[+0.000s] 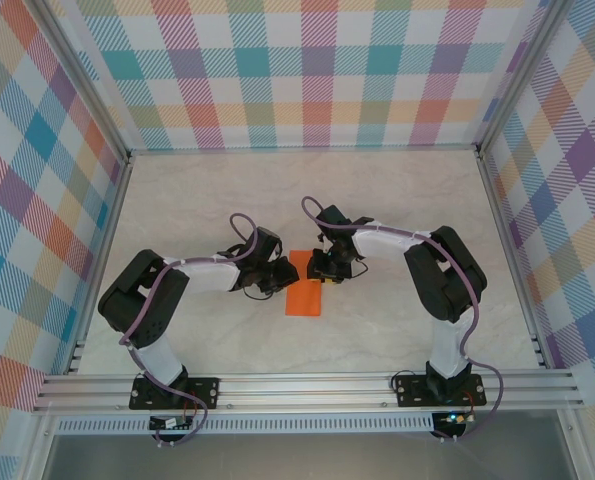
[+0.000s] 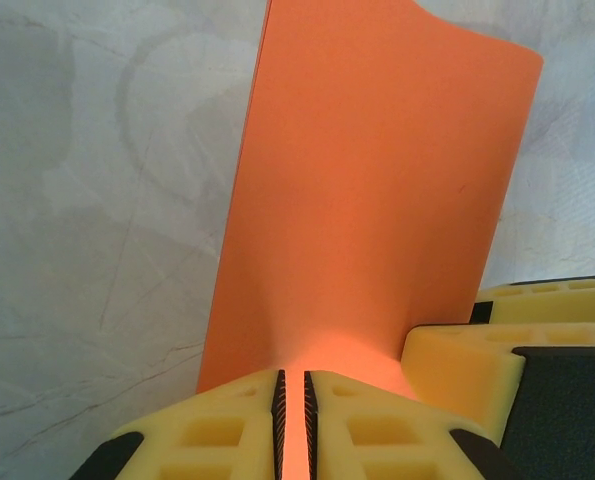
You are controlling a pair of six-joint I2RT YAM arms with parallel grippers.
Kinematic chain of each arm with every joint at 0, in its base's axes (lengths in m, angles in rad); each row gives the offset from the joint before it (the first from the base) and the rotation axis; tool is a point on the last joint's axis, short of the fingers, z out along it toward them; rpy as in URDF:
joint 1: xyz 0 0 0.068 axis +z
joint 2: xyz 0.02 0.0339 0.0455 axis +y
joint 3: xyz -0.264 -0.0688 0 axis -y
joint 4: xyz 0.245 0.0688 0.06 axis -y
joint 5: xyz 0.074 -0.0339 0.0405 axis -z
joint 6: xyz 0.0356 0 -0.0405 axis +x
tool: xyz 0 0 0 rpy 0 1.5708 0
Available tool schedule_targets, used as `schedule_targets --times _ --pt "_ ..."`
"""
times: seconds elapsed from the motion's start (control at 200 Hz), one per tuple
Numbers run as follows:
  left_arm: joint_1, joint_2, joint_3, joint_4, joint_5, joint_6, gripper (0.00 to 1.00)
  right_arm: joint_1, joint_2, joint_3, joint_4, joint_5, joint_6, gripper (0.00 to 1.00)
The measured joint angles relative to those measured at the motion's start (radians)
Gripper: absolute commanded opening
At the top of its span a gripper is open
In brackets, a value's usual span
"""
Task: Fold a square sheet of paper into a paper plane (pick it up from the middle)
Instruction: Hold the square sheet of paper at the center of the table.
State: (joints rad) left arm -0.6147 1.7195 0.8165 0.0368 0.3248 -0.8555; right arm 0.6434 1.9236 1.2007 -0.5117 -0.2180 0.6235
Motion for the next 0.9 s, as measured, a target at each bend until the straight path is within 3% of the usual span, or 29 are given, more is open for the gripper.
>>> schedule_targets --times 0.61,0.9 --pt "-0.01 0.0 0.0 0.0 0.0 0.0 0.17 0.0 0.006 0.008 -0.006 -0.003 -0.003 0.39" --pt "-0.014 0.0 0.01 0.0 0.001 0.0 0.16 0.0 0.006 0.008 -0.008 -0.001 -0.003 0.36"
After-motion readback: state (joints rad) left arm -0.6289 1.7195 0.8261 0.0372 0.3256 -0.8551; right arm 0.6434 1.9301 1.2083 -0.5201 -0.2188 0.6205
